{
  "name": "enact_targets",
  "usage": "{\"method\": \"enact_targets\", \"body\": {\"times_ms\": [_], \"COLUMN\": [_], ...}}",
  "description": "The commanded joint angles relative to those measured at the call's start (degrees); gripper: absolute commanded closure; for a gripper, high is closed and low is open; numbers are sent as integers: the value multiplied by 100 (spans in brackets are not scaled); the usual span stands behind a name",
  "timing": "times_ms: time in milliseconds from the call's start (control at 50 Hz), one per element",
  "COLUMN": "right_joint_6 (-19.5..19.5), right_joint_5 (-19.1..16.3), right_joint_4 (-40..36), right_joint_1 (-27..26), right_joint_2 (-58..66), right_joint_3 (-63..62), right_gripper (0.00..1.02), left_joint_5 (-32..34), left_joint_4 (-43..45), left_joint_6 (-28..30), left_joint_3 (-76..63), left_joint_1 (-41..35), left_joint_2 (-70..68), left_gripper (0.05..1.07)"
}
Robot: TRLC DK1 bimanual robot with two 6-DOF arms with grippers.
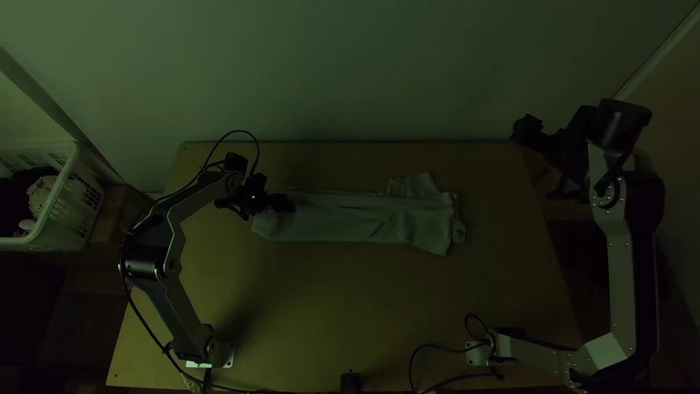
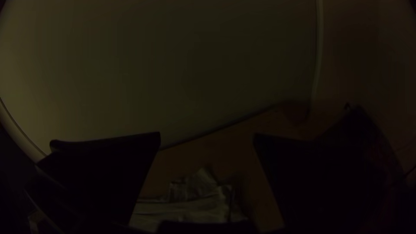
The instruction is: Fold the t-shirt
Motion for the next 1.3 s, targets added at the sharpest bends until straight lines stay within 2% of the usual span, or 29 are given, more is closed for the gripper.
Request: {"method": "enact_targets", "body": {"times_ms": [0, 100, 380, 640, 760, 860, 1020, 1280], "right_joint_6": [188, 241, 285, 285, 294, 338, 364, 347], "right_joint_5": [-38, -38, -38, -38, -38, -38, -38, -30], "right_joint_4": [153, 258, 584, 900, 1032, 1137, 1260, 1269], "right_joint_1": [26, 79, 184, 219, 289, 342, 404, 465], "right_joint_2": [-172, -278, -620, -787, -787, -779, -752, -743], "right_joint_3": [-271, -465, -1141, -1678, -1862, -1985, -2100, -2108], "right_gripper": [4, 4, 4, 4, 4, 4, 4, 4], "left_joint_5": [-734, -822, -998, -1174, -1604, -2070, -2360, -2923], "left_joint_4": [130, 324, 148, -300, -608, -757, -1144, -2190], "left_joint_6": [-238, -344, -142, 517, 807, 1027, 1133, 843], "left_joint_3": [-126, -205, -302, -188, -109, -100, 76, 1174], "left_joint_1": [-149, -17, 660, 1574, 1838, 1925, 1873, 1029], "left_joint_2": [97, 35, -396, -844, -1072, -1301, -1538, -1626], "left_gripper": [49, 105, 105, 105, 105, 105, 105, 105]}}
